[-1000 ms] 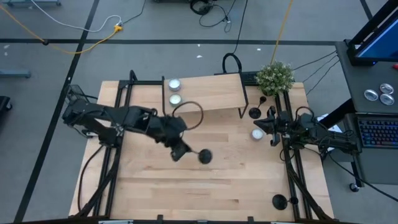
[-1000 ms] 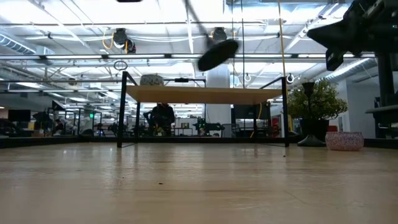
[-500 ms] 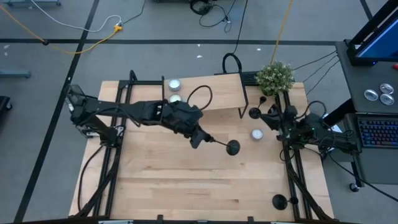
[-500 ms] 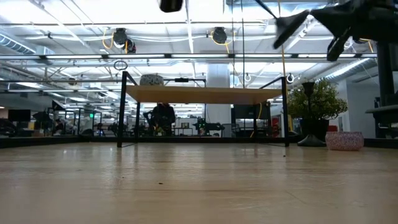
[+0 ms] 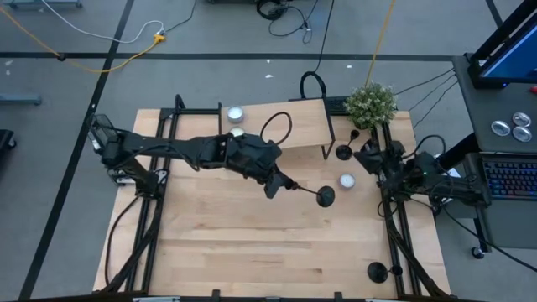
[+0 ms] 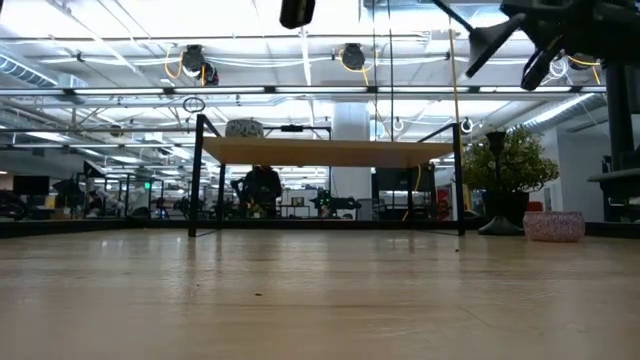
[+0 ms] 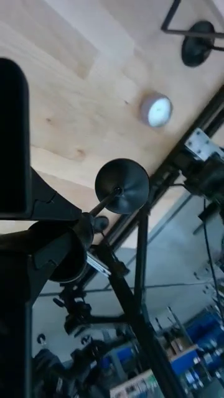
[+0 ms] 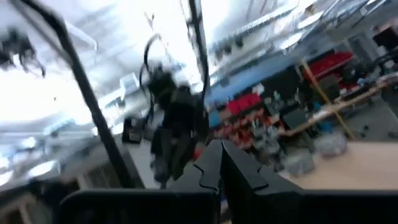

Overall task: Pick & Place candle stick holders
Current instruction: Put the bottom left black candle holder on the shelf

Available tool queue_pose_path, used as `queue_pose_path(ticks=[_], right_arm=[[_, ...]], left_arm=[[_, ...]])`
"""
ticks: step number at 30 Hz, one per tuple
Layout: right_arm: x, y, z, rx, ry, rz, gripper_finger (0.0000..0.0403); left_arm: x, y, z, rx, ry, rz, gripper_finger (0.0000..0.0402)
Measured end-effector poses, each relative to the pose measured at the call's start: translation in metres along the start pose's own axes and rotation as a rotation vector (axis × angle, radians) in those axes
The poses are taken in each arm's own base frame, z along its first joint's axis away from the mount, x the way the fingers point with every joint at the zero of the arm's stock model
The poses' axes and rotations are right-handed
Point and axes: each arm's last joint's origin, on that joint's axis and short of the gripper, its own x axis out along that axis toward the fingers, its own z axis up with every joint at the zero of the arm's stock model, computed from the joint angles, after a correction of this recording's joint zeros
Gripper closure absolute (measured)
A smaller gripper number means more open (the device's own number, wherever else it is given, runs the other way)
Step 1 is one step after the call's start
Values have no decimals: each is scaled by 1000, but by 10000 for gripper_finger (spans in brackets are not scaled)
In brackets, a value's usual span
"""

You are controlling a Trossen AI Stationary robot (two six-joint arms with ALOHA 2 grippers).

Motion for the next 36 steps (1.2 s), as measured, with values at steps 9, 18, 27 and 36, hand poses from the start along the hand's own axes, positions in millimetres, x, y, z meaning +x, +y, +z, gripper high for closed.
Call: queue_pose_path(ticks=[9, 18, 27, 36], right_arm=[[36, 1, -4, -55, 264, 36, 403], [94, 6, 4, -163, 544, -24, 333], [132, 14, -8, -297, 663, 62, 224], [149, 9, -35, -295, 762, 64, 176]], left_arm=[[3, 11, 4, 9, -1, 33, 394], [2, 19, 0, 15, 34, 131, 394], [1, 24, -4, 17, 59, 204, 394], [2, 22, -1, 29, 21, 183, 394]])
